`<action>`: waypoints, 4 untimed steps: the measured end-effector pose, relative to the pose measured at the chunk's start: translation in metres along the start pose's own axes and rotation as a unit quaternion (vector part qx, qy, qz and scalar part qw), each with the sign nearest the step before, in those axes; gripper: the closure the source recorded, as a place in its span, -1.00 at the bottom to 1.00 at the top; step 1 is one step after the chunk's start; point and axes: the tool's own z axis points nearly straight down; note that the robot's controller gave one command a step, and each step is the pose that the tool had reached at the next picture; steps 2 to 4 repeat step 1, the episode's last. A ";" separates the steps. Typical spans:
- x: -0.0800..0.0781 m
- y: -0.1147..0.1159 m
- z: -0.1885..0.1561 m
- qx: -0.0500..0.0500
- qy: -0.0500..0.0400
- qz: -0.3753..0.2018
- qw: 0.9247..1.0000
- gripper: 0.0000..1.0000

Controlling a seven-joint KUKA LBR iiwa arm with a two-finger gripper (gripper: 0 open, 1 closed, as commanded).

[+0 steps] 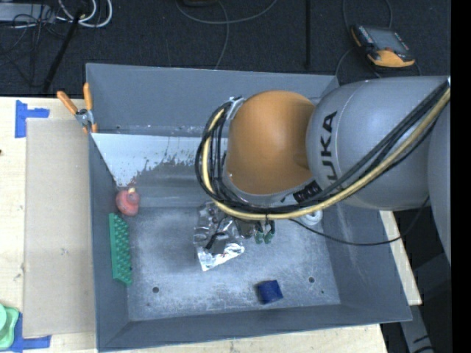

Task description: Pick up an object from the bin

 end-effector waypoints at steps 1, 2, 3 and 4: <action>-0.009 -0.005 -0.063 0.001 0.000 0.008 1.000 1.00; -0.009 -0.005 -0.063 0.001 0.000 0.008 1.000 1.00; -0.009 -0.005 -0.063 0.001 0.000 0.008 1.000 1.00; -0.009 -0.005 -0.063 0.001 0.000 0.008 1.000 1.00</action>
Offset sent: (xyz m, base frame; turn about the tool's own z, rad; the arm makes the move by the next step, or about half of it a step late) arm 0.0070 -0.0043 0.0590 0.0156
